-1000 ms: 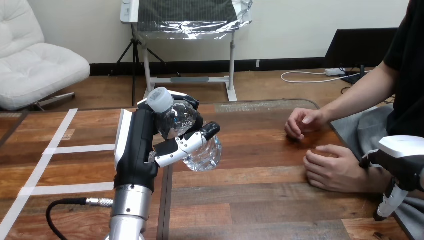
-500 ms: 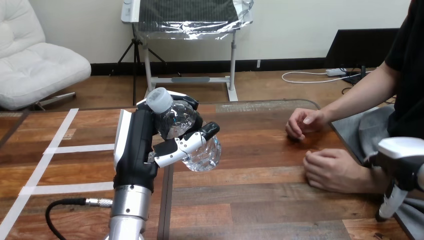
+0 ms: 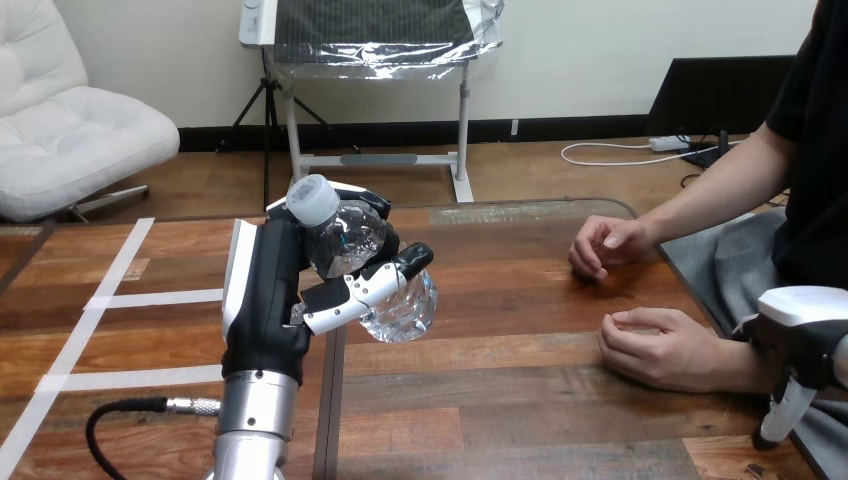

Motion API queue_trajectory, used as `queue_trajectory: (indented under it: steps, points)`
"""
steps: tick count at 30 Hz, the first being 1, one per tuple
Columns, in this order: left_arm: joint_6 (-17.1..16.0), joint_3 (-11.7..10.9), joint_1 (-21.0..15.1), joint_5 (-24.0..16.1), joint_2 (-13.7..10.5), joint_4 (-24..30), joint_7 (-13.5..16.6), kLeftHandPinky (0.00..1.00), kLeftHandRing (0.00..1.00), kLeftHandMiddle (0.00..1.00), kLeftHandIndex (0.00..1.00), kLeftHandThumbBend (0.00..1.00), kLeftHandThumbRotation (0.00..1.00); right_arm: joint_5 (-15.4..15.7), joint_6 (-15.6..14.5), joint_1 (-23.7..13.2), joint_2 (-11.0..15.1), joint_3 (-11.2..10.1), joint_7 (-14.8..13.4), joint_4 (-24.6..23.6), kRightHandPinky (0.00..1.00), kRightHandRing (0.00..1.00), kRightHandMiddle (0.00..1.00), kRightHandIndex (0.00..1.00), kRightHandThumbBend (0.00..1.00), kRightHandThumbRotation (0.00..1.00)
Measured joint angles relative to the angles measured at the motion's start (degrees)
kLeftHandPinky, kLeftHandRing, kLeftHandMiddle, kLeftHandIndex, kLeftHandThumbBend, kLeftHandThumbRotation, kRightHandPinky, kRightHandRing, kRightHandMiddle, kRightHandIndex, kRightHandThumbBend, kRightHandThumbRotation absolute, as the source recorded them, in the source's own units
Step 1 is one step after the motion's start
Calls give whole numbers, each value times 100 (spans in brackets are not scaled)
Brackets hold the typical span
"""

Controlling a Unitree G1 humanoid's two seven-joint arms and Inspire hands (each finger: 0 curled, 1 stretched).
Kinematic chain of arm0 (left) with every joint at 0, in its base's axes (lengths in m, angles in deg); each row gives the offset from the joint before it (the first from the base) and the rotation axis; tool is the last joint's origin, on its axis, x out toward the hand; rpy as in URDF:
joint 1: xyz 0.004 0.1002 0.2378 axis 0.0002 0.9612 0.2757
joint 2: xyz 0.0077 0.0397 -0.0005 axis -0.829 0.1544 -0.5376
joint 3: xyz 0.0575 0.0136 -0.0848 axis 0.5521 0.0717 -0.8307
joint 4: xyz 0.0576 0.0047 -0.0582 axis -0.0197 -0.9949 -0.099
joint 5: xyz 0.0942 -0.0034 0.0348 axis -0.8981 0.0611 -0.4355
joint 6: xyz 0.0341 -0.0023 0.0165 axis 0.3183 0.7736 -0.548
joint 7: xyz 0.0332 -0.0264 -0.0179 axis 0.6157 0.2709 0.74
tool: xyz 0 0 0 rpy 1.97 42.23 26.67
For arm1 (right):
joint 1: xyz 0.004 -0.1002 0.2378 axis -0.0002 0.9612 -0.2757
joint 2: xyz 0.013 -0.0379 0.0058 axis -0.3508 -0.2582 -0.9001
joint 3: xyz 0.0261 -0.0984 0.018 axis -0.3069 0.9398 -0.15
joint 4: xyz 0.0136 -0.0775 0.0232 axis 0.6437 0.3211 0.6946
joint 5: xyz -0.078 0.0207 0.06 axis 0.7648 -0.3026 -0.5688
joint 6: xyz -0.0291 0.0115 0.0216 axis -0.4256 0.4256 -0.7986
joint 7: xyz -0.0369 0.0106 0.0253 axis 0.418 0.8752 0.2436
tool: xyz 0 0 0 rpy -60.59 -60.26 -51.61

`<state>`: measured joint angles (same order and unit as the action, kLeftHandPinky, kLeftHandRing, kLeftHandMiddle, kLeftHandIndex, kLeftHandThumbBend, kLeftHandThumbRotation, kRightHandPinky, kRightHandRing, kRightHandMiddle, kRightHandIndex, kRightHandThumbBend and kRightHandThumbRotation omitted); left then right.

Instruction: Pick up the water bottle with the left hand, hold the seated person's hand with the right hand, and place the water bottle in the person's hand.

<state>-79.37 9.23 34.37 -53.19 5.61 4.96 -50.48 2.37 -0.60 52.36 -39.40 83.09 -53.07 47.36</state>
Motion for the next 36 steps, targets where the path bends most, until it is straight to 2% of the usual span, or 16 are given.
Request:
queue_trajectory:
  steps: [11,22,36]
  points:
    - [0,-50,2,8,-1,0,-9,37,43,47,49,62,0,-18,-135,-67,-25,63,-200,138,82,91,90,87,74,2]
    - [0,-86,2,8,-2,0,-18,37,43,47,49,63,0,-80,-521,-64,-121,84,-416,132,80,91,91,89,73,4]
    - [0,-89,2,6,-1,0,-21,37,42,47,49,62,0,-199,-659,-64,-143,85,-480,124,76,85,88,87,72,2]
